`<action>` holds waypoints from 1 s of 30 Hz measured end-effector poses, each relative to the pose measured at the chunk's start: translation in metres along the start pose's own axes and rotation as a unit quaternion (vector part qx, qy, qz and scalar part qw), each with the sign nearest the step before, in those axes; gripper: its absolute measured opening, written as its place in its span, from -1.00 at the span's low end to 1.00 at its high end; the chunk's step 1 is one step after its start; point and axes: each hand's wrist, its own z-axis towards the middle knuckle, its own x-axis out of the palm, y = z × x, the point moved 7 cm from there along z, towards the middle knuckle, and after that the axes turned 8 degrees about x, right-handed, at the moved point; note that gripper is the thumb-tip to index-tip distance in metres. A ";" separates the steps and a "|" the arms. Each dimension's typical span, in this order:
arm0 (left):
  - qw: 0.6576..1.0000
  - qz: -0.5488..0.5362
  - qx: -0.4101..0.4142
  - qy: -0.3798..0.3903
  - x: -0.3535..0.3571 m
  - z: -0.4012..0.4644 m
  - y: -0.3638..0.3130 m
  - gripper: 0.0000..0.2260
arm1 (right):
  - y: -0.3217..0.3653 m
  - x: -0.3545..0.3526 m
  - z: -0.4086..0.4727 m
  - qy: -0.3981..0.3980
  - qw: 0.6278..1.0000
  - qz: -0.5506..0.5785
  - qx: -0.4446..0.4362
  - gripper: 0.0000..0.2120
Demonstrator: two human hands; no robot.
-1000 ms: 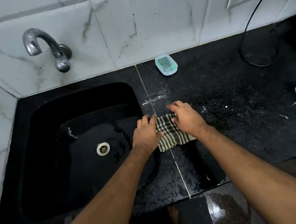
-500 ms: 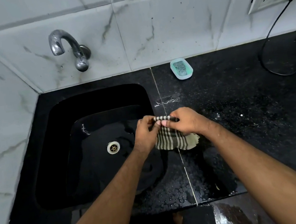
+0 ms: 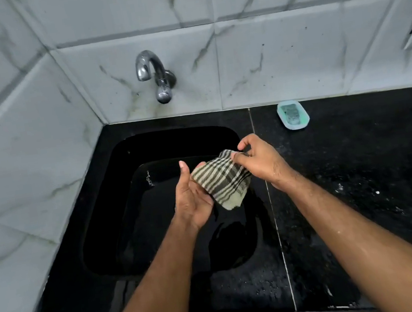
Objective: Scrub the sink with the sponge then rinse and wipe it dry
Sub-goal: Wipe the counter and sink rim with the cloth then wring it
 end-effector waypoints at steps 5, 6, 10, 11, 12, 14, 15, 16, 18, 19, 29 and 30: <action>0.998 0.049 0.036 0.020 0.003 -0.005 -0.024 -0.47 | 0.010 0.008 0.012 -0.036 0.986 0.161 0.028 -0.95; 0.995 0.088 0.042 0.013 0.000 -0.006 -0.029 -0.41 | 0.016 0.012 0.014 -0.021 0.984 0.174 0.019 -0.92; 0.961 0.262 0.085 -0.027 -0.019 -0.001 -0.046 -0.02 | 0.030 0.046 0.014 0.147 0.984 0.096 -0.020 -0.83; 0.929 0.349 0.111 -0.044 -0.027 0.003 -0.055 -0.02 | 0.031 0.056 0.013 0.180 0.982 0.046 -0.036 -0.72; 0.886 0.440 0.134 -0.059 -0.035 0.006 -0.062 -0.06 | 0.031 0.062 0.013 0.191 0.980 -0.019 -0.060 -0.60; 0.810 0.559 0.157 -0.080 -0.044 0.008 -0.074 -0.18 | 0.038 0.076 0.013 0.186 0.962 -0.164 -0.112 -0.46; 0.791 0.584 0.159 -0.090 -0.046 0.009 -0.077 -0.24 | 0.041 0.080 0.012 0.171 0.956 -0.206 -0.122 -0.45; 0.771 0.610 0.157 -0.094 -0.046 0.008 -0.079 -0.31 | 0.044 0.082 0.012 0.154 0.955 -0.220 -0.124 -0.47; 0.719 0.668 0.159 -0.104 -0.044 0.006 -0.081 -0.51 | 0.046 0.085 0.017 0.125 0.964 -0.202 -0.116 -0.53; 0.698 0.688 0.167 -0.107 -0.045 0.007 -0.081 -0.60 | 0.044 0.086 0.019 0.117 0.969 -0.187 -0.115 -0.58; 0.682 0.713 0.102 0.127 -0.031 0.020 -0.072 -0.50 | 0.025 0.085 0.023 0.165 0.966 -0.110 -0.166 -0.86; 0.713 0.684 0.073 0.135 -0.029 0.019 -0.070 -0.41 | 0.027 0.084 0.024 0.176 0.968 -0.089 -0.157 -0.87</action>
